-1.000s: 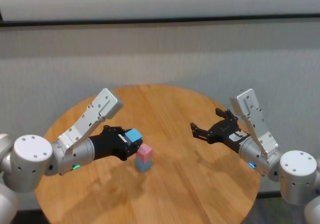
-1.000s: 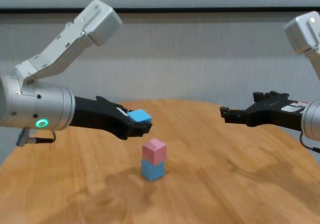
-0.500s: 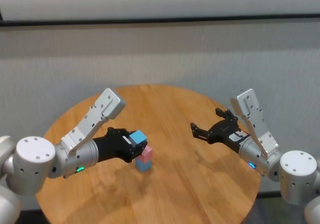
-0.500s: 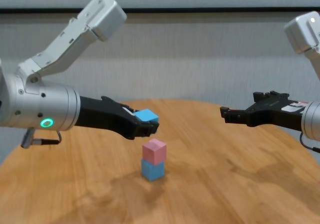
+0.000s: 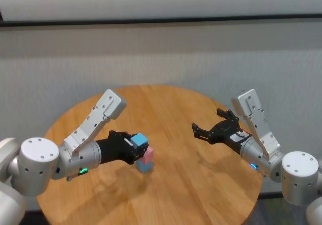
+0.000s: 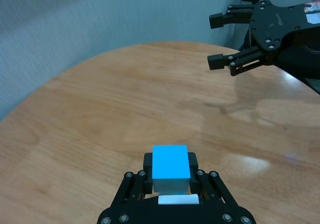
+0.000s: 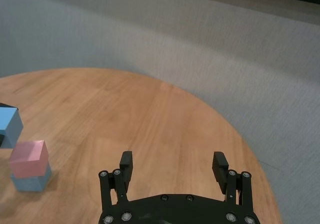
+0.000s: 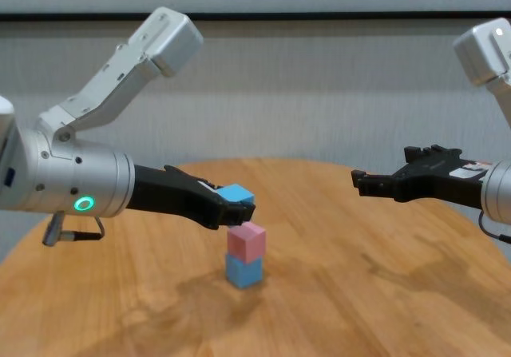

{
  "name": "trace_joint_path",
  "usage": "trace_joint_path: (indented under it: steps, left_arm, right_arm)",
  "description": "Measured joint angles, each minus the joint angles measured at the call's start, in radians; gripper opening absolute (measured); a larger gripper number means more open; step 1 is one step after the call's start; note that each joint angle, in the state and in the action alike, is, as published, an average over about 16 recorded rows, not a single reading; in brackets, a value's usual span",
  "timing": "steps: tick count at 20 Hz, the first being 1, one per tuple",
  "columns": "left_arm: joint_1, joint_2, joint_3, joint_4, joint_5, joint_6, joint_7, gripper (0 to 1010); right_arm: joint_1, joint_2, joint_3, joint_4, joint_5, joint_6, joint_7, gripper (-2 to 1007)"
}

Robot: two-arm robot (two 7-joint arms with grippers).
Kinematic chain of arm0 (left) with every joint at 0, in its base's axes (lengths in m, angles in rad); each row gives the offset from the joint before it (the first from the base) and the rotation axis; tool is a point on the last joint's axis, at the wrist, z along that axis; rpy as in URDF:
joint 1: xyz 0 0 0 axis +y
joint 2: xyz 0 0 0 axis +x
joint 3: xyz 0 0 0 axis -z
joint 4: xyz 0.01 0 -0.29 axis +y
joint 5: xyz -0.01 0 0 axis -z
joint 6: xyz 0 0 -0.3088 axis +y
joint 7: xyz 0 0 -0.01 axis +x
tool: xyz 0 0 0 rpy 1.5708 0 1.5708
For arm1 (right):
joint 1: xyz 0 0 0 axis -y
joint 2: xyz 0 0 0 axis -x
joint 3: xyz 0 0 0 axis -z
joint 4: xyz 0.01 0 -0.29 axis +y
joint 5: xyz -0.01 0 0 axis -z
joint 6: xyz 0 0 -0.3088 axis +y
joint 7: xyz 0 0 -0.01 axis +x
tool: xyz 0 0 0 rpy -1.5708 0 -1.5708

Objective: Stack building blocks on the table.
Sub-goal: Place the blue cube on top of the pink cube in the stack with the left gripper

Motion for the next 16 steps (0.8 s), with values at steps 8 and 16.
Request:
trace_joint_path:
  steps: [8,16]
  left_arm:
    - [-0.013,-0.014,0.009,0.023,-0.006,-0.003,0.005,401]
    - [-0.025,-0.026,0.02,0.042,-0.007,-0.01,0.003,401]
  right_arm:
    - [0.0,0.0,0.0,0.0,0.0,0.0,0.0,1005]
    - [0.0,0.0,0.0,0.0,0.0,0.0,0.0,1005]
